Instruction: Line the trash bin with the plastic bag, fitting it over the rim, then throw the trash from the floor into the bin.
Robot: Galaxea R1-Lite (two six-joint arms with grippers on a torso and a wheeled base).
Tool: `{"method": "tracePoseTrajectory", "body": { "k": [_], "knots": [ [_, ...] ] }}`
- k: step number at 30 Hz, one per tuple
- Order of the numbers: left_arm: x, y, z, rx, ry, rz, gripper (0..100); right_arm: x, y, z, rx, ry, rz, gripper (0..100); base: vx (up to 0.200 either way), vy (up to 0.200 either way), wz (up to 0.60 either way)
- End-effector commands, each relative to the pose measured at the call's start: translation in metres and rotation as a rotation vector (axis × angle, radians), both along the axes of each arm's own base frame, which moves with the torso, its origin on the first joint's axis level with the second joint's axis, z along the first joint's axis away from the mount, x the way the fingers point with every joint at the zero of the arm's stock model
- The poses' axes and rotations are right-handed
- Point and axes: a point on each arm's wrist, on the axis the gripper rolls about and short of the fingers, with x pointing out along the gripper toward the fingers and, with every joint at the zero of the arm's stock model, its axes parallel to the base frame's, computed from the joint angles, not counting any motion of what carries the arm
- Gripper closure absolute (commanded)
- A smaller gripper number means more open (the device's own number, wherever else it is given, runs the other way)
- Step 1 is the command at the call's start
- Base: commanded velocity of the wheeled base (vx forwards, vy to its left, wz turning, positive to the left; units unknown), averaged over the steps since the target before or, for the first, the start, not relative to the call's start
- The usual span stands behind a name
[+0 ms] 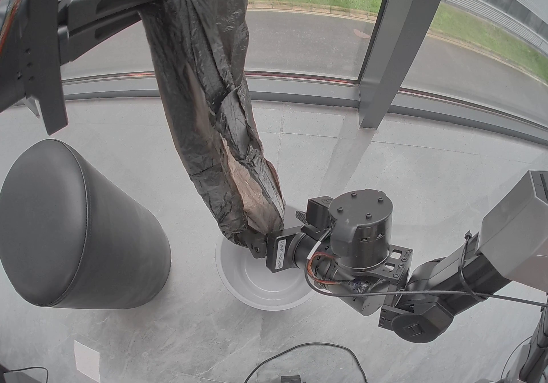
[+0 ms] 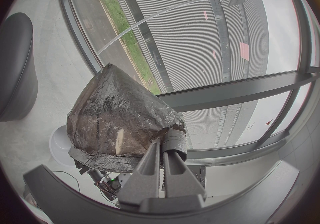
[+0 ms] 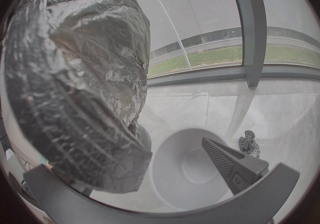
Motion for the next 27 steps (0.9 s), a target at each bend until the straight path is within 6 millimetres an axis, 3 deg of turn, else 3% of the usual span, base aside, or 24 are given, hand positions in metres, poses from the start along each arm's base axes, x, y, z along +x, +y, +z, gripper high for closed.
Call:
{"method": "tracePoseTrajectory", "body": {
  "k": [1,7,8,22,27],
  "knots": [
    [-0.006,0.003,0.003,-0.014,-0.007,-0.020,100,0.001,0.014,-0.003,0.000,-0.012,-0.010,0,0.000,0.000,0.00],
    [-0.010,0.007,0.005,-0.027,-0.014,-0.025,100,0.007,0.020,-0.006,-0.027,-0.047,-0.068,0,0.000,0.000,0.00],
    [-0.011,0.008,0.005,-0.028,-0.015,-0.027,100,0.007,0.021,-0.006,-0.024,-0.052,-0.071,100,0.000,0.000,0.00],
    [-0.009,0.007,0.002,-0.018,-0.010,-0.023,100,0.002,0.022,-0.001,-0.007,-0.067,-0.065,100,0.000,0.000,0.00],
    [0.000,0.005,-0.016,0.044,0.027,0.011,100,-0.016,-0.004,0.011,-0.149,-0.055,-0.052,100,0.000,0.000,0.00]
  ]
}}
